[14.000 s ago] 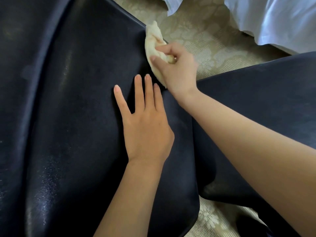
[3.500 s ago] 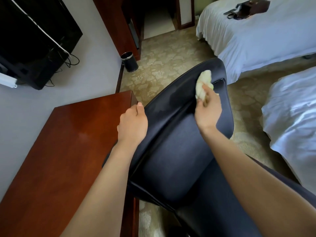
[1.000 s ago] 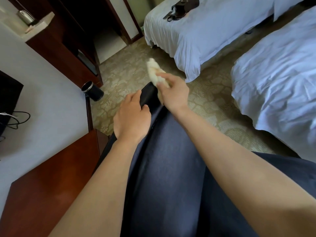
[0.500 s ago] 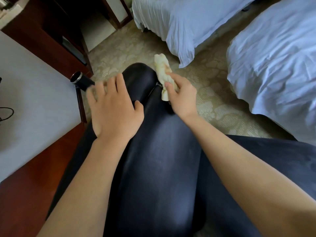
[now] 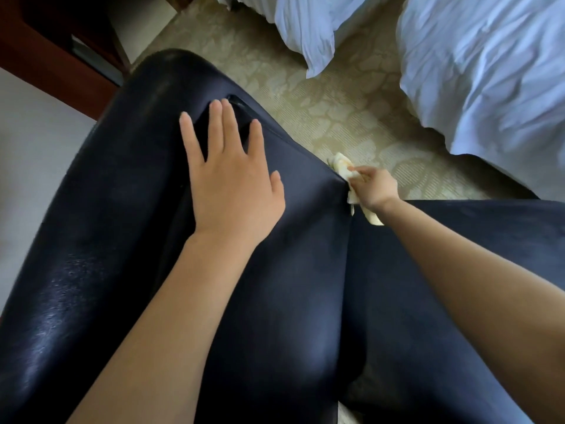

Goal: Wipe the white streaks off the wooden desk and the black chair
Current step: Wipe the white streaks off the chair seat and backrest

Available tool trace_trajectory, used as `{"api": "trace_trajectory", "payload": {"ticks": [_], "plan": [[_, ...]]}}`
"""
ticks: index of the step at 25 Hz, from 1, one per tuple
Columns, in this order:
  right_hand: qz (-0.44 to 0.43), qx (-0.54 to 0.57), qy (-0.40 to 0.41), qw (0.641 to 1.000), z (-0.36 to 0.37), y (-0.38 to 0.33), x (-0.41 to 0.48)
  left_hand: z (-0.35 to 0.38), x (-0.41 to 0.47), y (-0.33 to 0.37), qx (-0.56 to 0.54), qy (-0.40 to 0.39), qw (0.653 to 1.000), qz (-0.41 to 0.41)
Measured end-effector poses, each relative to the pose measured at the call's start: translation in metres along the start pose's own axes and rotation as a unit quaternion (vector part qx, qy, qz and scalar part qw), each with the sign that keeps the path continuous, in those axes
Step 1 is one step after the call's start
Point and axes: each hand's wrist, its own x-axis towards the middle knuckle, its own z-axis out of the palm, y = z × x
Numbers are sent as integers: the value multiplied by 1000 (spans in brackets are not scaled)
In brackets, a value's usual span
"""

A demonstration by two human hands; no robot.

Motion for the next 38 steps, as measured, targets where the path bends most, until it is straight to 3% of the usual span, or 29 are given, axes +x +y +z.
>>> {"api": "trace_trajectory", "payload": {"ticks": [3, 6, 10, 13, 18, 21, 24, 26, 28, 31, 35, 38], "plan": [[122, 34, -15, 992, 16, 47, -8, 3, 0, 3, -15, 13, 1000, 0], [206, 178, 10, 962, 47, 71, -33, 5, 0, 1, -29, 31, 999, 6], [203, 283, 80, 934, 54, 54, -55, 8, 0, 1, -35, 28, 999, 0], [143, 307, 94, 936, 49, 37, -76, 10, 1, 3, -46, 24, 999, -11], [-70, 281, 88, 953, 56, 19, -139, 10, 1, 3, -65, 17, 998, -11], [-216, 246, 77, 942, 63, 31, -167, 10, 0, 2, -66, 22, 998, -11], [-275, 181, 98, 939, 68, 62, -160, 10, 1, 3, -67, 25, 997, -9], [-208, 153, 127, 958, 71, 85, -151, 10, 0, 4, -69, 24, 997, -7], [-49, 165, 122, 978, 74, 96, -139, 11, 0, 5, -63, 25, 998, -5], [145, 171, 78, 971, 74, 99, -101, 14, -2, 5, -54, 35, 998, -4], [237, 163, 4, 958, 70, 100, -35, 19, -3, 3, -56, 59, 997, -4], [247, 236, 6, 940, 64, 91, -3, 20, -1, 5, -62, 65, 996, -5]]}}
